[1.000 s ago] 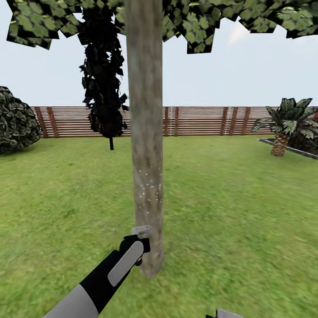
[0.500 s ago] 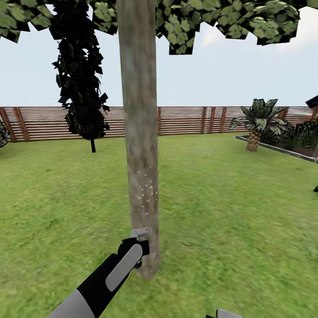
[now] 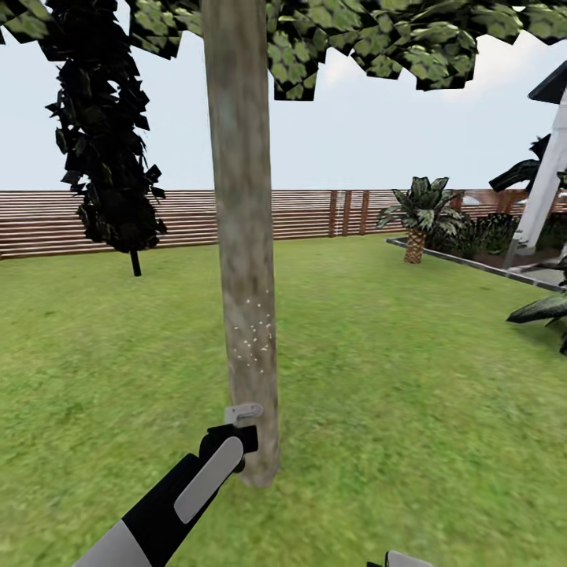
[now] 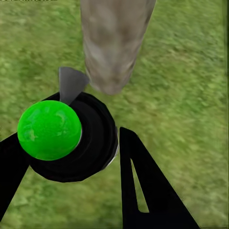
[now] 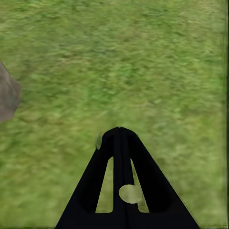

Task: In the garden, pick up the pesticide atomizer on the floor and spray pesticide onto both trees until each tree trunk is fully covered.

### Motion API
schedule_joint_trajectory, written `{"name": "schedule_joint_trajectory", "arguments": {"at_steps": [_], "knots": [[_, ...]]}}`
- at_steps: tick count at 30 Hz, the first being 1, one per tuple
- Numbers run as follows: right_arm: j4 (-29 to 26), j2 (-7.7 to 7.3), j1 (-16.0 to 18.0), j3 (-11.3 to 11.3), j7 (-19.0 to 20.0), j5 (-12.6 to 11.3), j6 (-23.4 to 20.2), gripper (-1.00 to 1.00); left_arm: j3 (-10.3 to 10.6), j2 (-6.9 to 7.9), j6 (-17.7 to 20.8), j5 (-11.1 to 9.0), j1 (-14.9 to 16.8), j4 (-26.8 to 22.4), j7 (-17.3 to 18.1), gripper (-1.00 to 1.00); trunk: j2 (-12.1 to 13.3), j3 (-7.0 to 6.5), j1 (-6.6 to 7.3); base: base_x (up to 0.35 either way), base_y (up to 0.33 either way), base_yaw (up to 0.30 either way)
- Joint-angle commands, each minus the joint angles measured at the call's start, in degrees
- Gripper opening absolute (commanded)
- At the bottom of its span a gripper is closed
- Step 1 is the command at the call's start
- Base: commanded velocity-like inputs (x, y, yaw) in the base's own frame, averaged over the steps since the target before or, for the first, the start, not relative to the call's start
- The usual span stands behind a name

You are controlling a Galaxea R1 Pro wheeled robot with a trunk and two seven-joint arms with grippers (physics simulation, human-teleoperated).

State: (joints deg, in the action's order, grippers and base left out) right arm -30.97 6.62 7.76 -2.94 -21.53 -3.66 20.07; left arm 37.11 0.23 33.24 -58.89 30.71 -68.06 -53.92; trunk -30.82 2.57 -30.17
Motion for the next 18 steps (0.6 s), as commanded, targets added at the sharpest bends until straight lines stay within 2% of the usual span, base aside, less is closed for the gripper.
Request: {"name": "schedule_joint_trajectory", "arguments": {"at_steps": [1,8,18], "knots": [[0.0,-0.02,0.1,-0.3,-0.3,-0.4,0.2,-1.0,0.1,0.03,0.1,-0.3,0.1,-0.2,-0.4,-1.0,-0.1,0.12,-0.01,-0.236,0.278,-0.22],[0.0,-0.02,0.1,-0.3,-0.3,-0.4,0.2,-1.0,0.0,0.06,-0.2,-0.3,-0.2,-1.3,-0.6,-1.0,-0.1,0.12,-0.01,-0.144,0.309,-0.216],[0.0,-0.02,0.1,-0.3,-0.3,-0.4,0.2,-1.0,0.0,0.04,-0.2,-0.3,-0.6,-1.5,-0.4,-1.0,-0.1,0.12,-0.01,0.046,0.347,-0.243]]}}
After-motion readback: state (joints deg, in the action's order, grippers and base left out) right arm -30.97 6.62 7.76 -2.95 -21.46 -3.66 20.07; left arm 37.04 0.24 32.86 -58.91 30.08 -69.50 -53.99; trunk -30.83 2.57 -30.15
